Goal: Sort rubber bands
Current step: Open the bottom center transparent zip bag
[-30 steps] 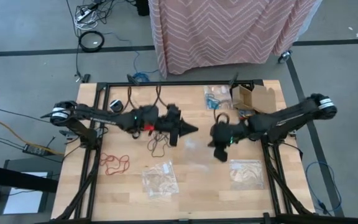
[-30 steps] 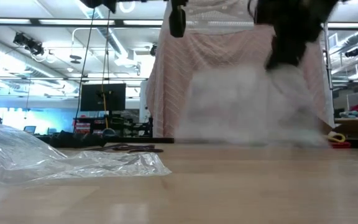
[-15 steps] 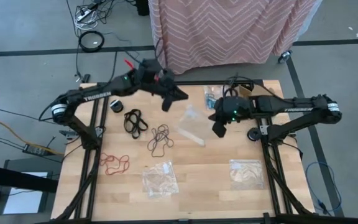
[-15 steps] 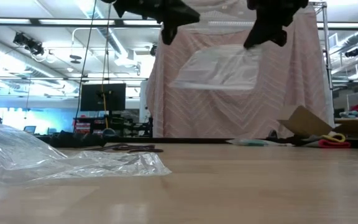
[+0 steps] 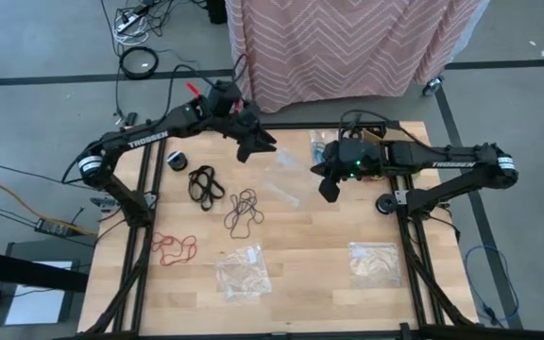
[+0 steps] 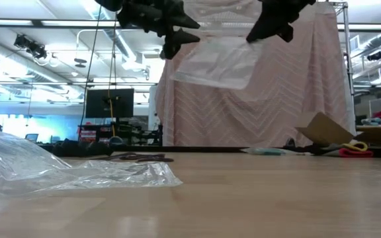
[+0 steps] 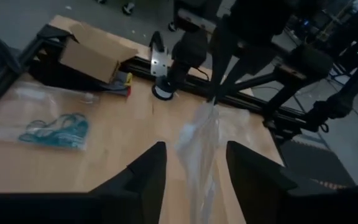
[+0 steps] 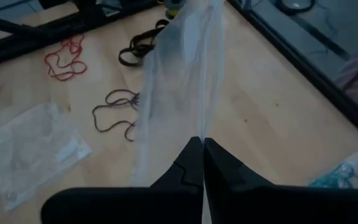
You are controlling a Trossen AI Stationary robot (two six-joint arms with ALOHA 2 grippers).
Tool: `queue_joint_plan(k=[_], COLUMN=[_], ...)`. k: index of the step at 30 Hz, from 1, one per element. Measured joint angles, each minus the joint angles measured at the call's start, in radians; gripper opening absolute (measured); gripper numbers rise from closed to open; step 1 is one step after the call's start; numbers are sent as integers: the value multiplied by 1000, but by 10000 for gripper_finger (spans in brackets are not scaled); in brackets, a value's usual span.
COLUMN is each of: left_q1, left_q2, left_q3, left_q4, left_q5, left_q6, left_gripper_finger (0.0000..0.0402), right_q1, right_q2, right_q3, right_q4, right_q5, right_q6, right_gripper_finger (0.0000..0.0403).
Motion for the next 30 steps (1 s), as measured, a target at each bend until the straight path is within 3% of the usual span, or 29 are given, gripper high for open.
queue_joint_plan(k=[5, 24, 30], left_q1=[6, 5, 5], left_q2=[12, 36, 36], left_q3=[0, 0, 0], left_q4=[-1, 64, 135], left_q5=[44, 51, 81], left_q6=[-4, -7, -49], left_gripper_finger=[185, 183, 160], right_q1=[-11, -20, -19], right_q2=[4, 13, 37], right_q3=[27, 29, 29], right_q4=[4, 78, 68], right_q5=[3, -30, -33], right_q6=[-25, -53, -46], right_gripper_finger=[0, 0, 0])
